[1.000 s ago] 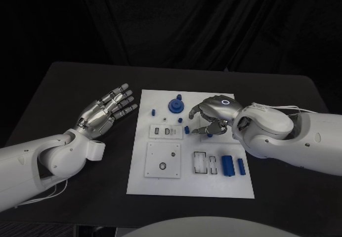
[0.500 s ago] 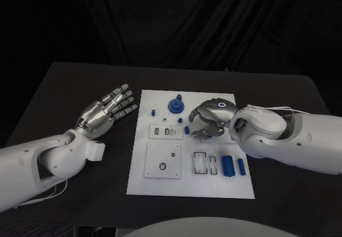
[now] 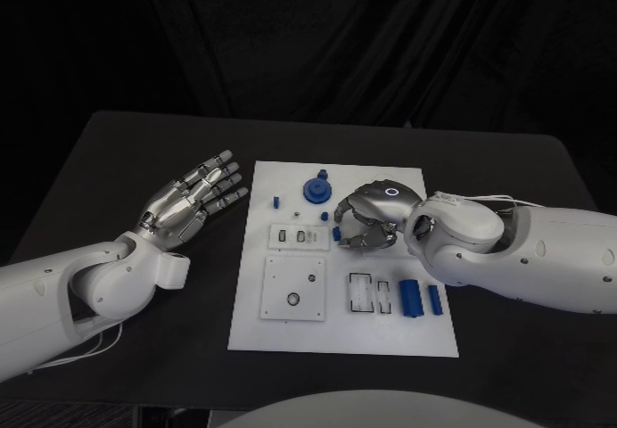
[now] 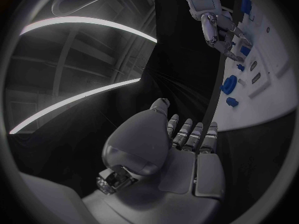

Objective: Assemble the parts on the task board

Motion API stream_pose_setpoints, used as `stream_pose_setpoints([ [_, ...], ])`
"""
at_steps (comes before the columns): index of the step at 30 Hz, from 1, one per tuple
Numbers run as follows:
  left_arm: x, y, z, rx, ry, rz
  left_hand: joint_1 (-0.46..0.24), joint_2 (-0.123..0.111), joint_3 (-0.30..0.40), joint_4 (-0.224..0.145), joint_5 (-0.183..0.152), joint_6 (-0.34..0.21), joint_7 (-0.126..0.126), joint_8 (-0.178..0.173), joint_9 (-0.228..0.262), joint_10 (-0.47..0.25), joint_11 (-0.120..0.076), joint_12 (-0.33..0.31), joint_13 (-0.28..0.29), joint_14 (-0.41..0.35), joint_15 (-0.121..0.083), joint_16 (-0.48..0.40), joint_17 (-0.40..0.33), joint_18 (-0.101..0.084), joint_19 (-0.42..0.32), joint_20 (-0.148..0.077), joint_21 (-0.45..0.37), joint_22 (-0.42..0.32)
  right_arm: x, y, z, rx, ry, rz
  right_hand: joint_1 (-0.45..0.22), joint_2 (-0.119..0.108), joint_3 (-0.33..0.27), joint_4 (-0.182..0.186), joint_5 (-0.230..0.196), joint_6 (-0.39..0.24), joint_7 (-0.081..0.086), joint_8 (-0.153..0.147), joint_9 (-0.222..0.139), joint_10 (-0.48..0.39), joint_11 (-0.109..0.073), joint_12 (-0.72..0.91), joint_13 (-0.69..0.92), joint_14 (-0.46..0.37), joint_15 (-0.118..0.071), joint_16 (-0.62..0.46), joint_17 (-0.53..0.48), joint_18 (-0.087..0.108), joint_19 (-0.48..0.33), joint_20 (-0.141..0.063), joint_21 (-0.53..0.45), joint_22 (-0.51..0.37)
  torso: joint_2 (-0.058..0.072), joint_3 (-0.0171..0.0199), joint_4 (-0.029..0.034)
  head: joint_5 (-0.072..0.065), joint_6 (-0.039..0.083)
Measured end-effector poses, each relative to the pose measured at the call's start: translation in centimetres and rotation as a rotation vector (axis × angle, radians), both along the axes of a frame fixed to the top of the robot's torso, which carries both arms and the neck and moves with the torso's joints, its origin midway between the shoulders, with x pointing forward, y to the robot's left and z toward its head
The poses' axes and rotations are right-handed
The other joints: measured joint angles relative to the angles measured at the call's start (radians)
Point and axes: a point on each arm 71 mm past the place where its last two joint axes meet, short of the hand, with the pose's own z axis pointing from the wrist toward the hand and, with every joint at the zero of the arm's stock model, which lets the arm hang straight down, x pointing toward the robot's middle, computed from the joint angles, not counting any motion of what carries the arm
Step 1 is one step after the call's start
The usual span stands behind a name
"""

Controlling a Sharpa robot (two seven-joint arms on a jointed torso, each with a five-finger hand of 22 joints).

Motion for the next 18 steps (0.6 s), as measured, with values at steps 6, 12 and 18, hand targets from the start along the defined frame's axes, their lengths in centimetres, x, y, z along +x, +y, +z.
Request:
stream_pose_setpoints([
  [6,0.03,0.0,-0.02,0.001,0.001,-0.001,0.0,0.0,0.0,0.0,0.0,0.0,0.0,0.0,0.0,0.0,0.0,0.0,0.0,0.0,0.0,0.0,0.0,0.0,0.0,0.0,0.0,0.0,0.03,0.37,-0.06,0.003,-0.001,0.008,0.004,0.004,0.0,0.0,0.008,0.029,-0.004,0.0,-0.002,0.0,0.0,0.0,0.0,0.0,0.0,0.0,0.0,0.0,0.0,0.0,-0.004,0.0,0.0,-0.0001,0.0002,0.0,-0.001],
  [12,0.05,-0.02,-0.04,0.001,0.001,-0.001,0.0,0.0,0.0,0.0,0.0,0.0,0.0,0.0,0.0,0.0,0.0,0.0,0.0,0.0,0.0,0.0,0.0,0.0,0.0,0.0,0.0,0.0,-0.05,0.67,-0.1,0.008,-0.002,0.018,0.011,0.011,0.006,-0.006,0.016,0.081,-0.012,0.011,0.002,0.0,0.0,0.0,0.0,0.0,0.0,0.0,0.0,0.0,0.0,0.0,-0.004,0.0,0.0,-0.0001,0.0,0.0,-0.001],
  [18,0.08,-0.04,-0.06,0.001,0.002,-0.002,0.0,0.0,0.0,0.0,0.0,0.0,0.0,0.0,0.0,0.0,0.0,0.0,0.0,0.0,0.0,0.0,0.0,0.0,0.0,0.0,0.0,0.0,-0.17,0.76,-0.16,0.019,-0.006,0.029,0.032,0.032,0.032,-0.032,0.117,0.186,-0.04,0.056,0.032,0.002,-0.02,0.0,0.0,-0.002,-0.014,0.0,0.0,0.0,-0.003,-0.004,-0.003,0.0,0.0,0.0,0.0,0.001,0.0],
])
